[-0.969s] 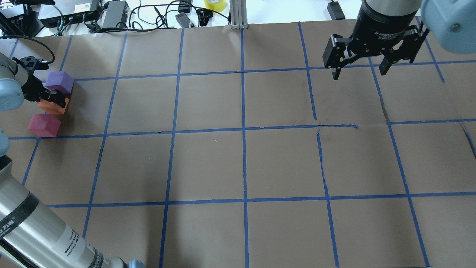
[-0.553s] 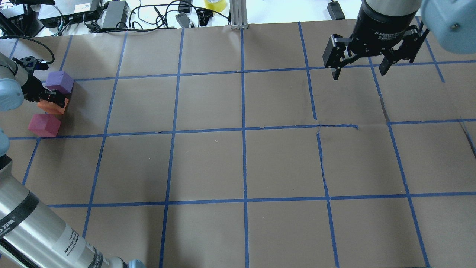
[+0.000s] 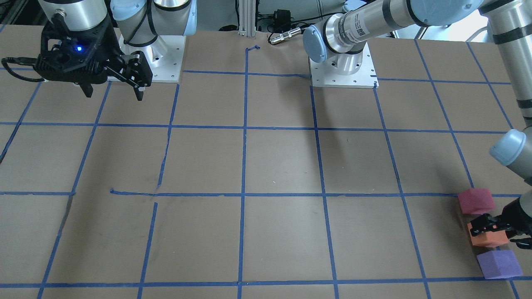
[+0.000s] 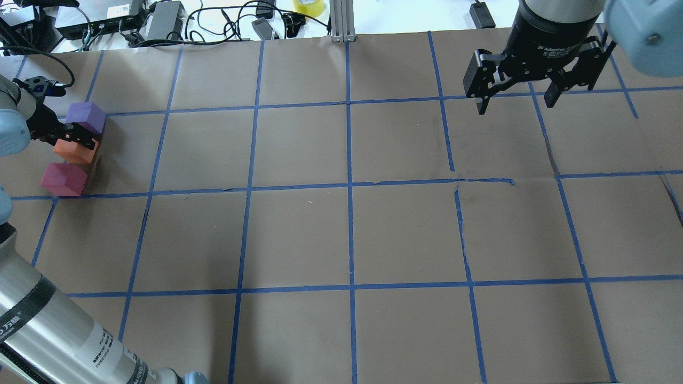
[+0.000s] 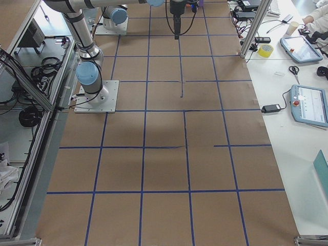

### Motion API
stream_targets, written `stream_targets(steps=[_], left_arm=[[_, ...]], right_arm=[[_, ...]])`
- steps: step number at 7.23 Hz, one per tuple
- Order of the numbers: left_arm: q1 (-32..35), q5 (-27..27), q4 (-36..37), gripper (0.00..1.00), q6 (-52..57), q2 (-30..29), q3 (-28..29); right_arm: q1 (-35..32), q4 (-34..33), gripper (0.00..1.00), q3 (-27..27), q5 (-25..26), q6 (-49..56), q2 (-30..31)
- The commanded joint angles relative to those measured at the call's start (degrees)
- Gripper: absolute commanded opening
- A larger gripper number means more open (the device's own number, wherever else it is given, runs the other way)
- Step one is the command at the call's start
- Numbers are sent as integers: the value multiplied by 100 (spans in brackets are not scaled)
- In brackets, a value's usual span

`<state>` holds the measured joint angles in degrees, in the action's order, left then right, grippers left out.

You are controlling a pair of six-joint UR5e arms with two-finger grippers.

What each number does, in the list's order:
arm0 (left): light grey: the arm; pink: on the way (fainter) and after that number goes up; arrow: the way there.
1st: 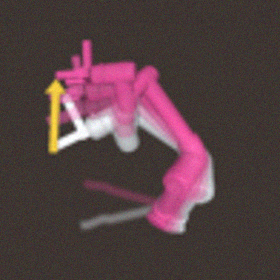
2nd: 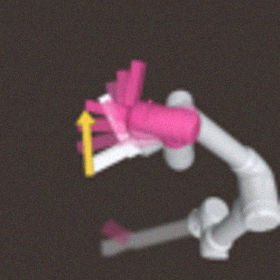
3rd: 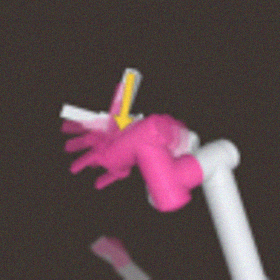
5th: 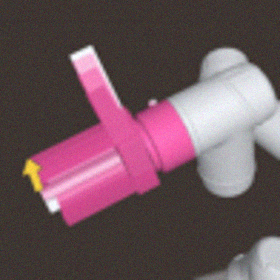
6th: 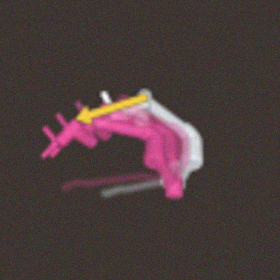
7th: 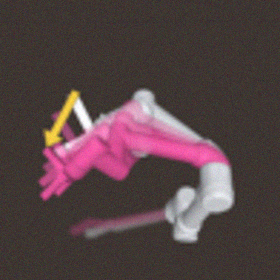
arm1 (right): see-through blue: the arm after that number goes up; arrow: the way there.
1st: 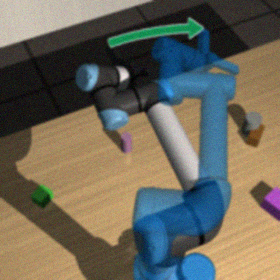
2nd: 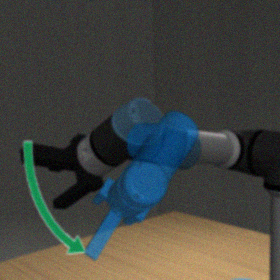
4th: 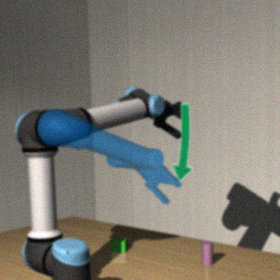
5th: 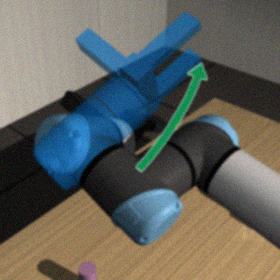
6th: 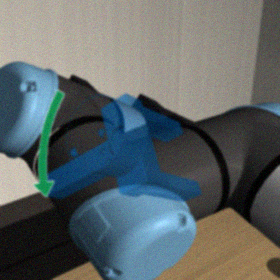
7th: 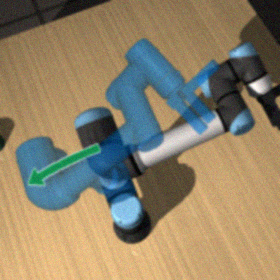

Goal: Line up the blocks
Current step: 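Open the left gripper and lift it away from the cubes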

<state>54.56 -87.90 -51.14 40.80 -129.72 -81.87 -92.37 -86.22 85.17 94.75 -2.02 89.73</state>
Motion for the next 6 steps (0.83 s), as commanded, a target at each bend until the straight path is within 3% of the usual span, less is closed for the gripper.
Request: stream_targets(steps=[1,6], left_arm=[[-155,53,-681,100,33,549,48],[1,106,-3635,100,-72,3202,-31]], right_arm=[[0,0,100,0,0,0,0],[0,0,100,0,0,0,0]])
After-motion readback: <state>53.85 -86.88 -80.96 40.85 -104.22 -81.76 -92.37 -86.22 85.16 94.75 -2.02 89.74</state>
